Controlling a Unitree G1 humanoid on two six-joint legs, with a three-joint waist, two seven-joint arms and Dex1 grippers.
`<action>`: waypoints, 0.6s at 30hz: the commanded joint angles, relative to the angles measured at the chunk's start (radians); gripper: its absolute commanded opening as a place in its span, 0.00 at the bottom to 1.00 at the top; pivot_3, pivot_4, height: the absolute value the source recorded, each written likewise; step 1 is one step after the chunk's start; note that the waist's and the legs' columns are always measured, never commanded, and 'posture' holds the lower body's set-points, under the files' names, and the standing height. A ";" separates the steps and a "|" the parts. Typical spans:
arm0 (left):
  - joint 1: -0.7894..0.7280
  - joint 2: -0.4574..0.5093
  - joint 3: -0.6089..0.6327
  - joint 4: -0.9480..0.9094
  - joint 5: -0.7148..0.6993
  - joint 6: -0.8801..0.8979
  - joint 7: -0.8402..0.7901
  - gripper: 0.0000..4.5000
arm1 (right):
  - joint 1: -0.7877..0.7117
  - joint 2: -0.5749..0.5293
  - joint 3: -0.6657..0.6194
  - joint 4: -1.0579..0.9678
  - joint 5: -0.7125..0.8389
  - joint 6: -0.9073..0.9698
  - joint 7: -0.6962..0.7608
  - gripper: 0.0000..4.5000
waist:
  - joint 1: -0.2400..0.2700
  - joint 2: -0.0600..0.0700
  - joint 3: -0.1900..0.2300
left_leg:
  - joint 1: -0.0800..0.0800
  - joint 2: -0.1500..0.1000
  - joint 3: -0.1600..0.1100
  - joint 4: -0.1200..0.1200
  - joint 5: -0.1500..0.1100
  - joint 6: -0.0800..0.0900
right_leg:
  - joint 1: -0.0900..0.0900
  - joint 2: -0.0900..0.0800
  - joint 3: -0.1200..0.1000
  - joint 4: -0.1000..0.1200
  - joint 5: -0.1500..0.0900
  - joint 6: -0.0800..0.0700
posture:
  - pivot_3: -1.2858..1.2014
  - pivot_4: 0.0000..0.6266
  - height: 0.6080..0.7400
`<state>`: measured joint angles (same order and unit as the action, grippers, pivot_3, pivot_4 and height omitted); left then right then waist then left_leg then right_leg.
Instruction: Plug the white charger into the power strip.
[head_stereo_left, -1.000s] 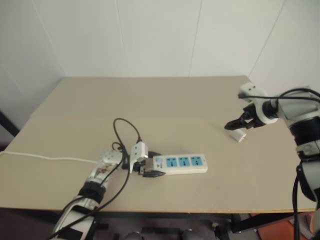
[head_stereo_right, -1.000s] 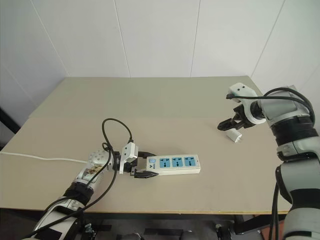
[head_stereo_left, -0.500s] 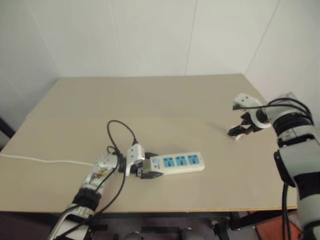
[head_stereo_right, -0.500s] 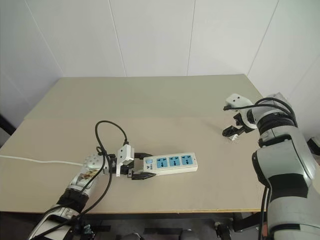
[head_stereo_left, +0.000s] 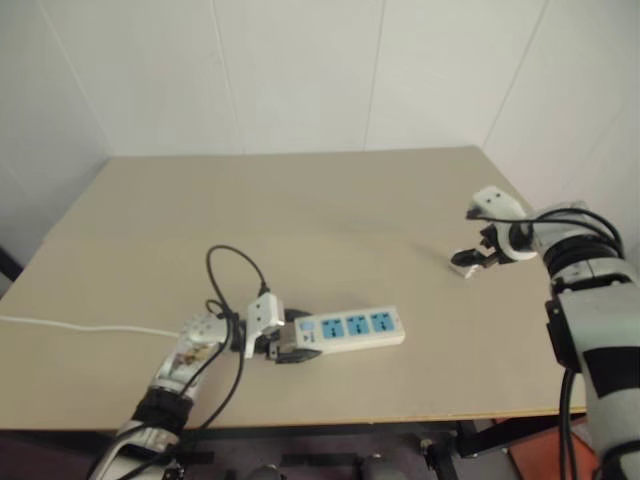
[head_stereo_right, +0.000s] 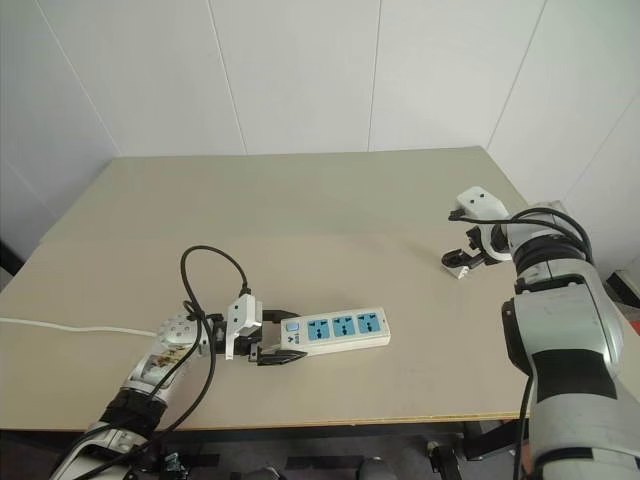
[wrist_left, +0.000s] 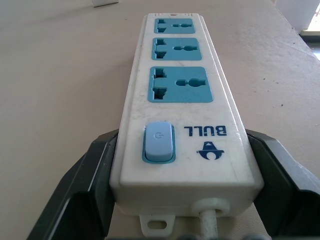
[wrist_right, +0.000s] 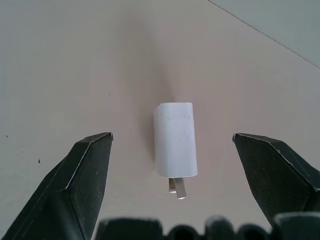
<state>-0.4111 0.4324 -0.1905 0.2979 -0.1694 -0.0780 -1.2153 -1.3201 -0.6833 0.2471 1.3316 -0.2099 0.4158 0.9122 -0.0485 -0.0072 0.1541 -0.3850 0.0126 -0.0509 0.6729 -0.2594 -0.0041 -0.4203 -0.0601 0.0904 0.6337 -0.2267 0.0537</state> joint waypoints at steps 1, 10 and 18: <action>0.040 0.032 -0.037 0.001 0.025 0.039 -0.018 0.73 | 0.009 0.005 -0.064 -0.008 0.026 -0.029 -0.039 1.00 | -0.001 0.000 0.000 | 0.000 0.000 0.000 0.000 0.000 0.000 | 0.000 0.000 0.000 0.000 0.000 0.000 | 0.52 0.24 1.00; 0.066 0.072 -0.033 -0.050 0.012 0.067 -0.011 0.73 | 0.063 0.018 -0.135 -0.004 0.038 -0.038 -0.102 1.00 | -0.015 0.000 0.000 | 0.001 0.000 0.000 -0.001 0.000 0.000 | 0.000 0.000 0.001 0.000 0.000 0.000 | 0.52 0.24 1.00; 0.083 0.092 -0.030 -0.076 0.003 0.079 -0.003 0.73 | 0.079 0.028 -0.166 -0.008 0.046 -0.049 -0.099 0.73 | -0.024 0.000 0.000 | 0.002 0.000 0.000 -0.003 0.000 0.000 | 0.000 0.001 0.001 0.000 0.000 0.000 | 0.52 0.24 1.00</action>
<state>-0.3594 0.4998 -0.1901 0.2098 -0.1967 -0.0187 -1.2056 -1.2368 -0.6562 0.1016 1.3431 -0.1740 0.3927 0.8184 -0.0721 -0.0072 0.1540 -0.3824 0.0128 -0.0507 0.6696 -0.2593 -0.0039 -0.4201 -0.0595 0.0921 0.6341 -0.2264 0.0532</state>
